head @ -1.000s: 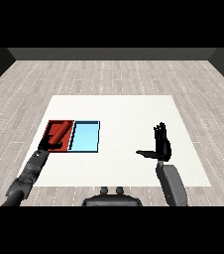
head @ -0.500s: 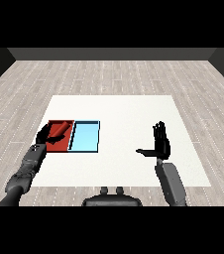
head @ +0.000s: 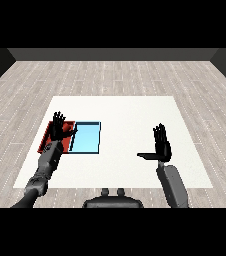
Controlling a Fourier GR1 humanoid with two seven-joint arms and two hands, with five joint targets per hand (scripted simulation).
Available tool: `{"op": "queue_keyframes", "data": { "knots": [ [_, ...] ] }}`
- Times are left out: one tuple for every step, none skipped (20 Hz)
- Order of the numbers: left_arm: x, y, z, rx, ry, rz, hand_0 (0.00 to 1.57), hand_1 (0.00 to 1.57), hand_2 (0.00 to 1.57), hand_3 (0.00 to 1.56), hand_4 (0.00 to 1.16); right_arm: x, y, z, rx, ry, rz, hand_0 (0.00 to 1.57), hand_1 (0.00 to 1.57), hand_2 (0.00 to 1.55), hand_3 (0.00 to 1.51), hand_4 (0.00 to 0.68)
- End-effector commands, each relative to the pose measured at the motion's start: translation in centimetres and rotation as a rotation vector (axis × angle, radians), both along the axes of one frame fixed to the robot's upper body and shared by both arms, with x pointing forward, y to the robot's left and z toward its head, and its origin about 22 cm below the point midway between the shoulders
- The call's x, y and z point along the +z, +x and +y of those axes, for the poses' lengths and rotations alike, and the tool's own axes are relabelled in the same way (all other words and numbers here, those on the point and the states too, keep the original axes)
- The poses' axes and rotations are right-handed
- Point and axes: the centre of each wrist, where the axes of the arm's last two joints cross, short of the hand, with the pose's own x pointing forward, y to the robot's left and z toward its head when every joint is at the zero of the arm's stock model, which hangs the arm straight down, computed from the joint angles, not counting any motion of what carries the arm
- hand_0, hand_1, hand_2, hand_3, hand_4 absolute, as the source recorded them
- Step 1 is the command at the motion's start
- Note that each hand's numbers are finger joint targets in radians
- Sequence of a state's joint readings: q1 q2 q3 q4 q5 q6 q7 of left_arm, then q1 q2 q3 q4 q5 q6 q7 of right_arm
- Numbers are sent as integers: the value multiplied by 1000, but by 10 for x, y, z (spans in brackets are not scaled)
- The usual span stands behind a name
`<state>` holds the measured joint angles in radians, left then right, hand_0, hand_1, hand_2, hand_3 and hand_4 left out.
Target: Pick the red can and put it in the red box
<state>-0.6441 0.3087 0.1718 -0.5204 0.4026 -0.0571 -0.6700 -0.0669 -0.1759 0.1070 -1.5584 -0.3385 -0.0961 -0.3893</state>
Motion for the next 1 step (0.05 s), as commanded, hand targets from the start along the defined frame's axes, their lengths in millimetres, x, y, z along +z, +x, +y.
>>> {"op": "queue_keyframes", "data": {
  "knots": [
    [-9, -14, -37, -102, -99, -177, 0, 0, 0, 0, 0, -10, -4, -4, 31, -44, -5, 0, 0, 0, 0, 0]
  ]
}}
